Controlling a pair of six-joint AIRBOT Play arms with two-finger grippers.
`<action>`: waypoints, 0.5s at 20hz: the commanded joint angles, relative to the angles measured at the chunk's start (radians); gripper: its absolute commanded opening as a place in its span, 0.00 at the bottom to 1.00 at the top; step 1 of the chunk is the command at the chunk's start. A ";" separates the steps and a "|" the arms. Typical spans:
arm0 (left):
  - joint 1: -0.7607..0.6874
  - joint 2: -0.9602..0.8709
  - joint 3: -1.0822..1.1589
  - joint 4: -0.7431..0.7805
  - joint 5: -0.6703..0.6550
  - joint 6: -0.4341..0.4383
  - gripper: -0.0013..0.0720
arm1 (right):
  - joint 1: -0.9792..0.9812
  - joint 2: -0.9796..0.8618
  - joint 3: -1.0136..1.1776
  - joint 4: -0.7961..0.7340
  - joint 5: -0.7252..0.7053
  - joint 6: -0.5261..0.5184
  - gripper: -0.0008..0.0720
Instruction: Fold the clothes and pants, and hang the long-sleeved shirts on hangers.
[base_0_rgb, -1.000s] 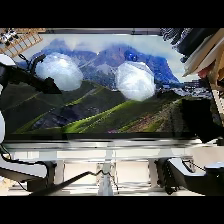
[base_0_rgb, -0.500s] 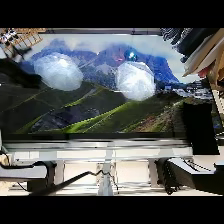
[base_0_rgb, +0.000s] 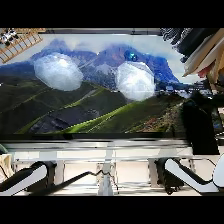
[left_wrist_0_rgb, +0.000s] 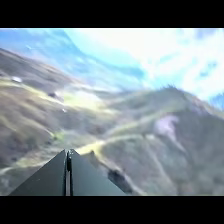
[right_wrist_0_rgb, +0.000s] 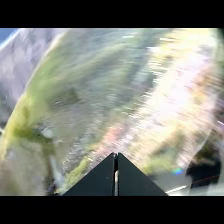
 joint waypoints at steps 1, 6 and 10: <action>0.006 0.010 0.002 0.020 0.026 -0.033 0.02 | 0.235 0.000 -0.016 -0.039 -0.234 0.013 0.04; 0.007 -0.011 0.002 0.020 0.027 -0.033 0.02 | 0.304 0.000 -0.016 -0.028 -0.537 0.015 0.13; 0.007 -0.023 0.002 0.020 0.029 -0.033 0.02 | 0.303 0.000 -0.016 -0.024 -0.626 0.018 0.13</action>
